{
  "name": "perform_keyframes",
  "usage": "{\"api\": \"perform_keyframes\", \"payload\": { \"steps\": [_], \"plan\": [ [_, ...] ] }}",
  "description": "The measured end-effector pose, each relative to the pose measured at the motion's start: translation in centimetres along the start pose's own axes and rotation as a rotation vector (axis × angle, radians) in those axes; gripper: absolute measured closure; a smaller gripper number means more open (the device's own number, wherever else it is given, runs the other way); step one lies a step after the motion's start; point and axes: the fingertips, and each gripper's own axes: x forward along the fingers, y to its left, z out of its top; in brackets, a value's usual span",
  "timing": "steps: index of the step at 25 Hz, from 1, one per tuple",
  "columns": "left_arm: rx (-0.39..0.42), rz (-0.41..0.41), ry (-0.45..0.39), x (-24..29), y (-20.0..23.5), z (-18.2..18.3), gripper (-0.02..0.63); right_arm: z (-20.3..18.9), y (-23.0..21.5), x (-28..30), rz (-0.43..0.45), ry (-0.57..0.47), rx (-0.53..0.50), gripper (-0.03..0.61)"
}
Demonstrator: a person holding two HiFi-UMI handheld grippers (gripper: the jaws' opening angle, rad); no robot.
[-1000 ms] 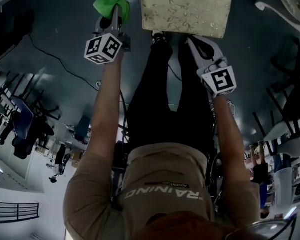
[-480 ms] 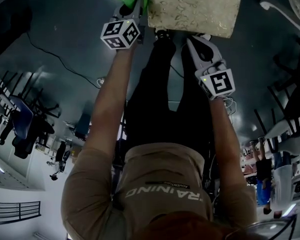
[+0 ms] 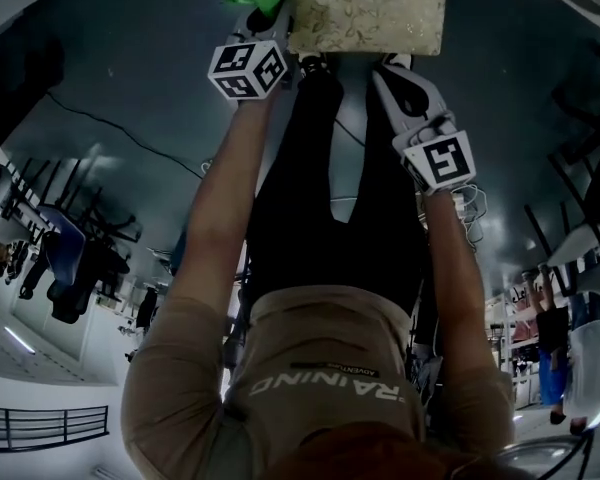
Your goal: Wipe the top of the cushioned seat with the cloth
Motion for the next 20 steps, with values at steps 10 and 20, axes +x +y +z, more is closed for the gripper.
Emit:
{"api": "perform_keyframes", "payload": {
  "steps": [10,20],
  "plan": [
    [0.074,-0.045,0.048,5.4,-10.4,-1.2,0.566,-1.9,-6.1,-7.6,-0.034,-0.009,0.058,0.577],
    [0.114,-0.121,0.093,11.0,-21.4,-3.4,0.566,-2.6,-12.3,-13.6,-0.068,-0.047,0.080,0.577]
  ]
}}
